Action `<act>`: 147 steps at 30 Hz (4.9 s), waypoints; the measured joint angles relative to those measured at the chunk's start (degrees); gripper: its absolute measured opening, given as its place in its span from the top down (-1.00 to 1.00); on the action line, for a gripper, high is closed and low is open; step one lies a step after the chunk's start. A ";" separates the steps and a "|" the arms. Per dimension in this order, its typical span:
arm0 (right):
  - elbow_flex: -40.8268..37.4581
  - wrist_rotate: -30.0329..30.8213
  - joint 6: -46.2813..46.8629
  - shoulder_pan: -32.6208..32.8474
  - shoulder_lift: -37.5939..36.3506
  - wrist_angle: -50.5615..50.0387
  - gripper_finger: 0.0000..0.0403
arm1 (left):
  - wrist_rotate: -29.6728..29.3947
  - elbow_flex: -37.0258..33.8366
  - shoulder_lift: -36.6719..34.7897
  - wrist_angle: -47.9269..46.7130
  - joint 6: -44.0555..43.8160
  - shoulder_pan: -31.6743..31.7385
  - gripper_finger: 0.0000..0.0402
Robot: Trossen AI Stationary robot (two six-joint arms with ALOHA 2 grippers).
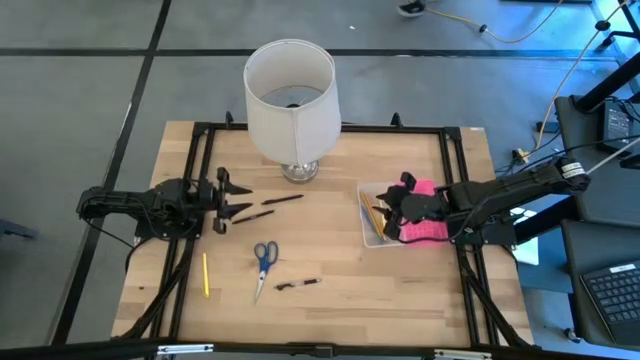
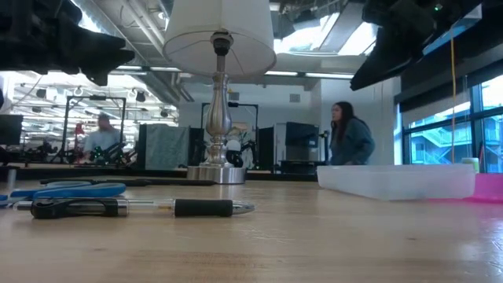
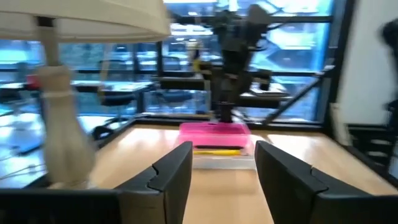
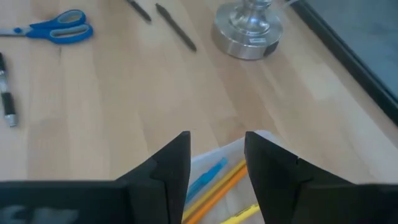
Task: Pick & place school supplies into a supply box
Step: Put the top black pen into the supply box
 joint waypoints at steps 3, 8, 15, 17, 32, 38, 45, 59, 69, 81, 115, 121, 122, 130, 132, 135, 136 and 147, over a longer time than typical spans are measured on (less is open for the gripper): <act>0.00 2.13 -0.73 0.00 0.02 -0.07 0.23 | -4.35 -0.01 0.01 -0.68 0.28 0.00 0.12; 0.00 5.50 -1.14 0.00 0.04 0.13 0.23 | -4.71 0.00 0.02 -2.66 -2.15 0.02 -0.03; 0.00 5.97 -0.83 0.00 0.04 0.15 0.23 | -5.50 0.00 0.02 -3.45 -5.57 0.02 -0.13; 0.00 5.97 -0.90 0.00 0.04 0.13 0.23 | -5.28 0.00 0.02 -3.41 -7.16 0.02 -0.13; 0.00 7.98 -1.31 -0.15 0.05 2.20 0.23 | -13.78 2.45 17.65 -7.47 -17.01 1.43 -0.09; 0.00 8.01 -1.31 -1.25 0.06 3.71 0.23 | -10.96 7.16 32.93 -7.97 -17.06 5.80 -0.07; 0.00 8.01 -1.22 -2.49 0.06 3.83 0.23 | -3.29 12.79 47.63 -7.83 -9.73 11.24 -0.07; 0.00 7.99 -2.98 -2.54 0.06 3.80 0.23 | 1.79 17.42 64.86 -7.14 -2.04 18.72 -0.07; 0.00 7.97 -2.95 -2.54 0.06 3.72 0.23 | 6.15 17.45 71.94 -3.80 0.02 19.91 -0.07; 0.02 7.94 -2.98 -2.54 0.06 3.42 0.23 | 6.63 17.69 75.80 -2.71 -0.07 19.82 0.10; 0.06 -5.62 -12.54 -2.49 0.30 8.41 0.23 | 10.93 21.68 76.06 3.00 -1.87 11.52 0.82; 0.09 -11.72 -24.21 -2.45 4.10 19.43 0.23 | 10.89 27.03 76.04 3.24 -4.24 7.77 0.84; 0.09 -12.27 -25.37 -2.45 5.12 21.16 0.23 | 10.87 27.79 76.03 3.34 -4.19 6.97 0.85; 0.09 -15.74 -24.01 -2.47 13.17 32.67 0.23 | 8.14 31.73 75.97 3.42 -0.57 1.34 0.86; 0.09 -17.28 -24.03 -2.47 14.90 35.22 0.23 | 6.50 32.03 75.95 3.41 0.39 0.37 0.86; 0.09 -18.05 -25.14 -2.43 17.12 39.71 0.23 | 4.53 32.43 75.93 3.43 0.08 -0.41 0.86; 0.09 -18.05 -25.24 -2.43 17.72 40.93 0.23 | 4.07 32.54 75.93 3.46 -0.55 -0.50 0.86; 16.26 -11.95 -31.48 -1.66 27.07 18.35 0.23 | 3.05 32.57 75.93 3.56 -2.70 -0.47 0.86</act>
